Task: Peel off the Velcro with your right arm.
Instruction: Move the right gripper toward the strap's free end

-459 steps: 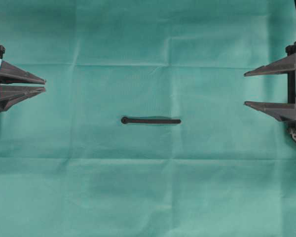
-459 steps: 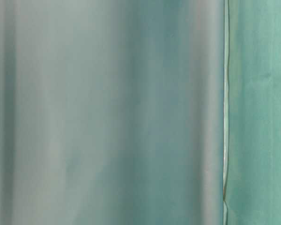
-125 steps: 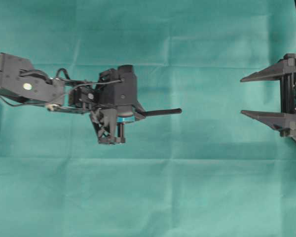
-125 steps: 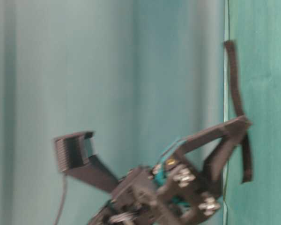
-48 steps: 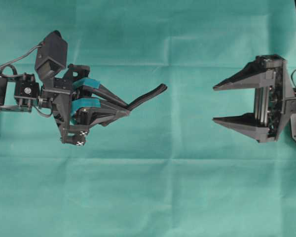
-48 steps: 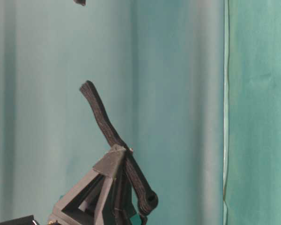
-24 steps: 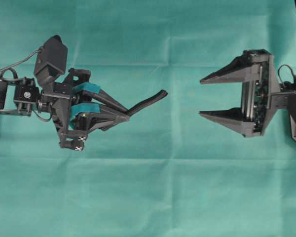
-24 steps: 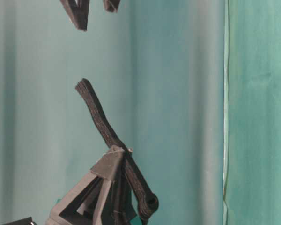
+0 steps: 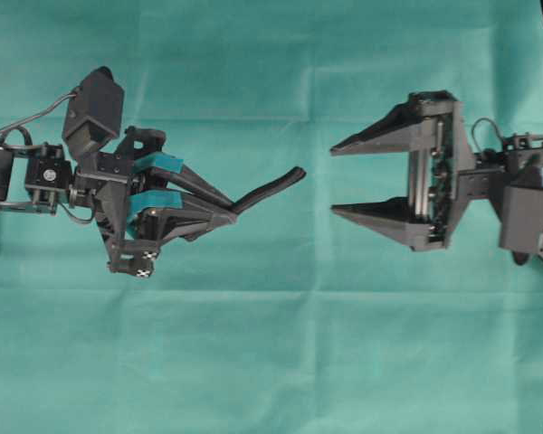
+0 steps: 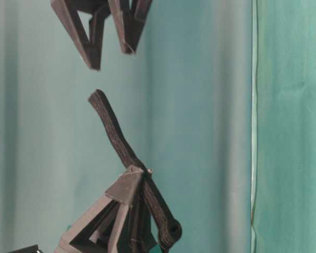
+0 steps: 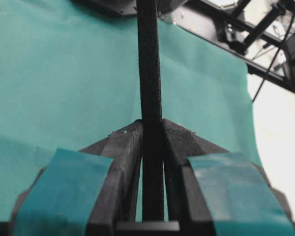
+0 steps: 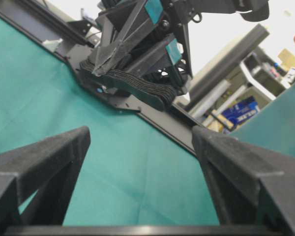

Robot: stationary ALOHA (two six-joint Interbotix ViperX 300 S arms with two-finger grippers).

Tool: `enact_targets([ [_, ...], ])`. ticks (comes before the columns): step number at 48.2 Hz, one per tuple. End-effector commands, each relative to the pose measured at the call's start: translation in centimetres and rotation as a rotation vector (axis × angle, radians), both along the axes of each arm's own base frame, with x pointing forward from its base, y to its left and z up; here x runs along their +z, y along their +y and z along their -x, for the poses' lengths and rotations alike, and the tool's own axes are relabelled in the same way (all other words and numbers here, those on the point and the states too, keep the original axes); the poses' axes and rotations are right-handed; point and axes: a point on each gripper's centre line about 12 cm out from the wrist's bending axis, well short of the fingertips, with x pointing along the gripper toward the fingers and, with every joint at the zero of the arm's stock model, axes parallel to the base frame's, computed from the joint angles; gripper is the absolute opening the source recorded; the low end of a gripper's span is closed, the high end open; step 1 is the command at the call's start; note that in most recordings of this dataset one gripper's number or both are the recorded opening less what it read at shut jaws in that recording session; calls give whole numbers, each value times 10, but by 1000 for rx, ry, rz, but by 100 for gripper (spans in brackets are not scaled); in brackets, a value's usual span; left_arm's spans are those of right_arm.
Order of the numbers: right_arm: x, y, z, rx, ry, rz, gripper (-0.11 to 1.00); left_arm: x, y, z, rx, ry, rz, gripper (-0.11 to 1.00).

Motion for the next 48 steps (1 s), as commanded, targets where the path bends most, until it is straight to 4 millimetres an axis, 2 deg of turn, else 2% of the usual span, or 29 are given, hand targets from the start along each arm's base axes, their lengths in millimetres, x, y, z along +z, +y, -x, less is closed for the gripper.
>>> enact_targets([
  [1, 11, 0, -8, 3, -39, 3, 70, 7, -2, -1, -4, -24, 3, 10],
  [18, 6, 0, -22, 18, -52, 4, 70, 7, 1, -1, 3, -26, 4, 10],
  [48, 3, 1, -22, 21, -53, 2, 70, 6, 11, -1, 44, -22, 58, 10],
])
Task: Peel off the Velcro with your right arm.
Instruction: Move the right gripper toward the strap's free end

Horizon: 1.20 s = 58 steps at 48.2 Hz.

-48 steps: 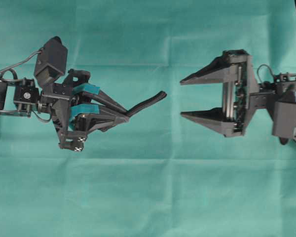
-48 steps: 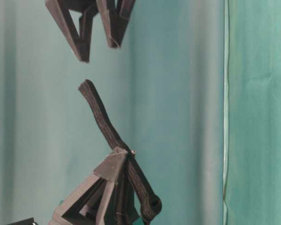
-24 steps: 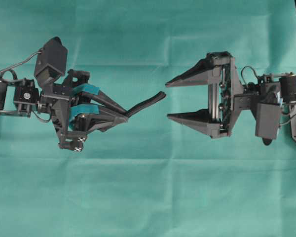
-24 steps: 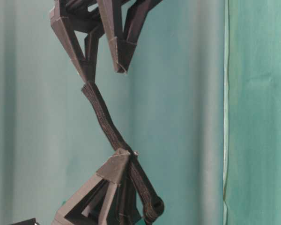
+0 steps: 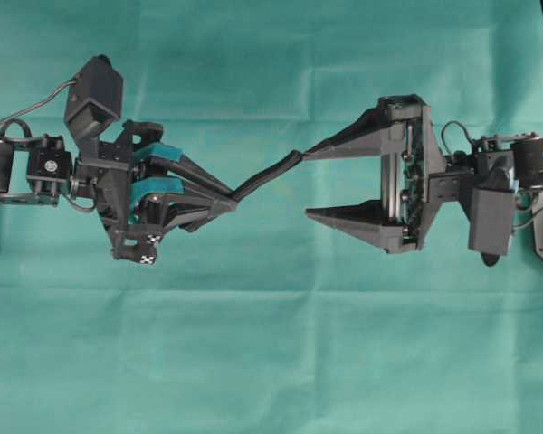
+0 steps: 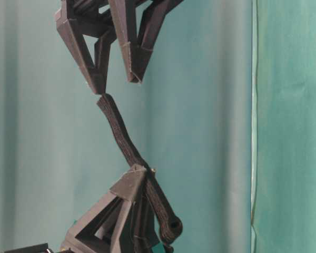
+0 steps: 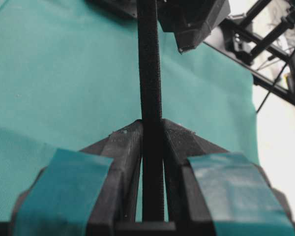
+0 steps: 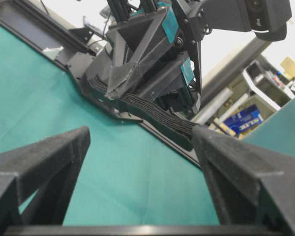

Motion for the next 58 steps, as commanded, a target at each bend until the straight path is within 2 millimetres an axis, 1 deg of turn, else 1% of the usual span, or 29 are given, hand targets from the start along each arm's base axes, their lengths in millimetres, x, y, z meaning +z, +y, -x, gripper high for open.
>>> enact_targets([
  [1, 8, 0, -1, 1, -27, 2, 70, 8, 1, -1, 4, -29, 4, 10],
  [19, 5, 0, 0, 1, -21, -2, 70, 10, 1, 0, 5, -38, 7, 10],
  [38, -2, 0, -5, 3, -2, -6, 70, 9, 1, 0, 5, -37, 5, 10],
  [58, 1, -4, -5, -5, -22, -5, 70, 10, -1, 1, -3, -38, 4, 10],
])
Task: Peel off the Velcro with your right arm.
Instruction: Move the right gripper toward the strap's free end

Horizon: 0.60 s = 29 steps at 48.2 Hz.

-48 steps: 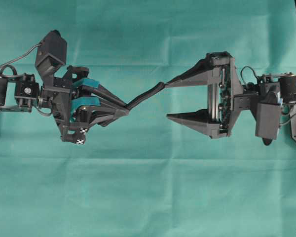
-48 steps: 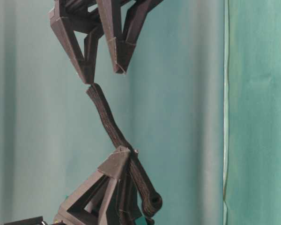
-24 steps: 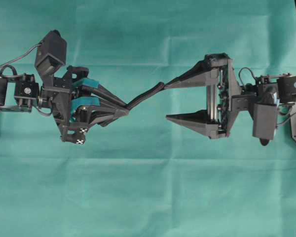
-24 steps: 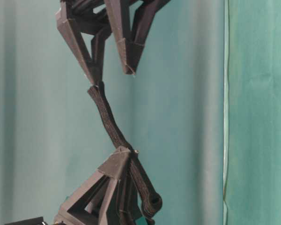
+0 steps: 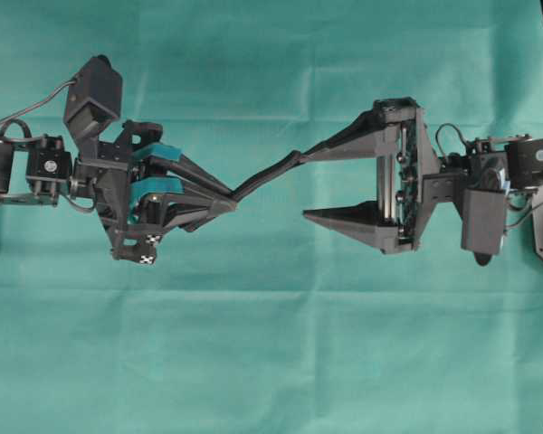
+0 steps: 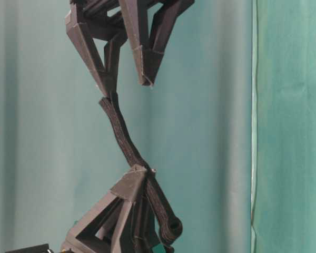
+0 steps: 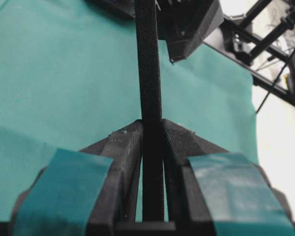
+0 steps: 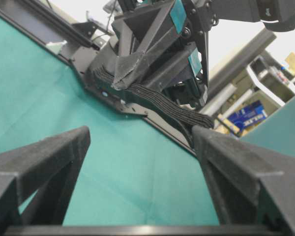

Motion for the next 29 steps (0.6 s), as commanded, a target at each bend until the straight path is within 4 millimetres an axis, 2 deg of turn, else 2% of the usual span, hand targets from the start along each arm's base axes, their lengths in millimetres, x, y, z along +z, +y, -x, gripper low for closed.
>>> enact_targets([
  [1, 10, -1, -3, -1, -36, -1, 70, 11, -2, 0, -5, -37, 0, 10],
  [17, 9, -5, -5, -11, -32, -1, 62, 11, -2, 0, -5, -37, 0, 10],
  [29, 8, -5, -11, -10, -32, -1, 62, 10, -2, 0, -5, -35, 0, 10],
])
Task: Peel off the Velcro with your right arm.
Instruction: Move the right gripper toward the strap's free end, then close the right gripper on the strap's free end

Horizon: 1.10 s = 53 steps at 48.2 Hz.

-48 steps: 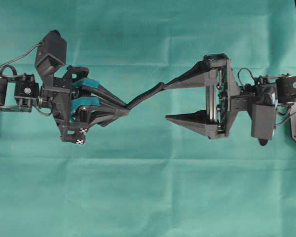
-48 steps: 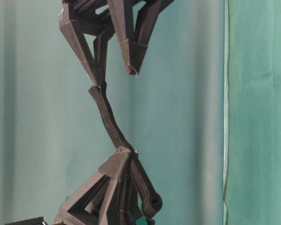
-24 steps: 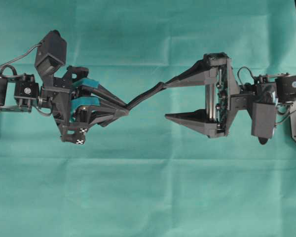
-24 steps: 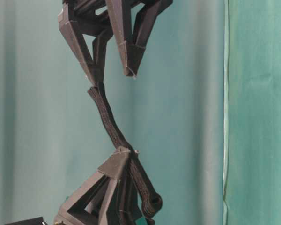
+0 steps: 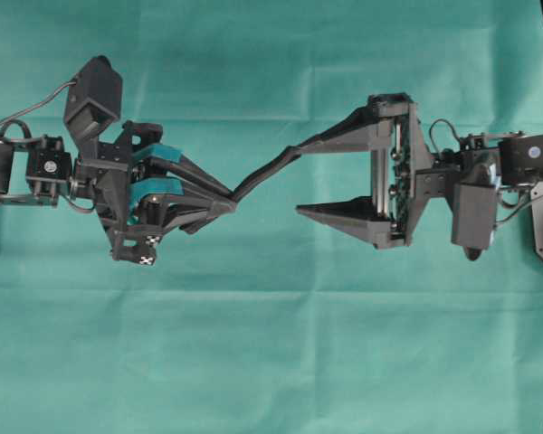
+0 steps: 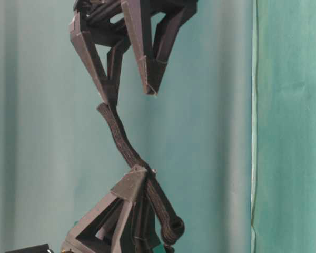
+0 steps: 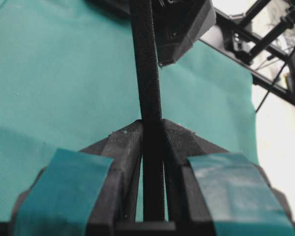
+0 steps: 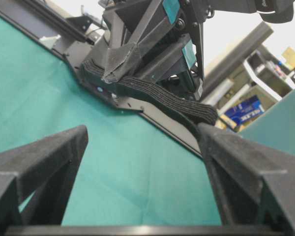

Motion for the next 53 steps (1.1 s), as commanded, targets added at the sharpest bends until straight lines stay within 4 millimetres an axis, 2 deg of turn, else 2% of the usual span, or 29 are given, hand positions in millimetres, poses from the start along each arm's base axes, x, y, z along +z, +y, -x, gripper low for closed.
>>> enact_targets([
  [1, 11, -1, -4, 2, -39, 1, 62, 11, -1, 0, -3, -37, 0, 10],
  [11, 13, -1, -5, 1, -44, 2, 62, 10, -1, 0, -3, -35, -2, 10],
  [14, 14, -1, -5, 0, -45, 2, 58, 11, -1, 0, -3, -37, -2, 10],
  [17, 14, -2, -6, -2, -49, 1, 46, 11, -1, 0, -3, -37, -2, 10],
  [23, 14, -5, -5, -10, -47, 0, 15, 10, -1, 0, -3, -35, 0, 10],
  [29, 14, -5, -5, -12, -48, 0, 0, 10, -1, 0, -3, -35, 0, 10],
  [44, 16, -6, -5, -14, -59, -6, -8, 9, -1, 1, -3, -34, 0, 10],
  [53, 18, -6, -5, -11, -75, -9, -9, 9, -1, 1, -3, -34, 0, 10],
])
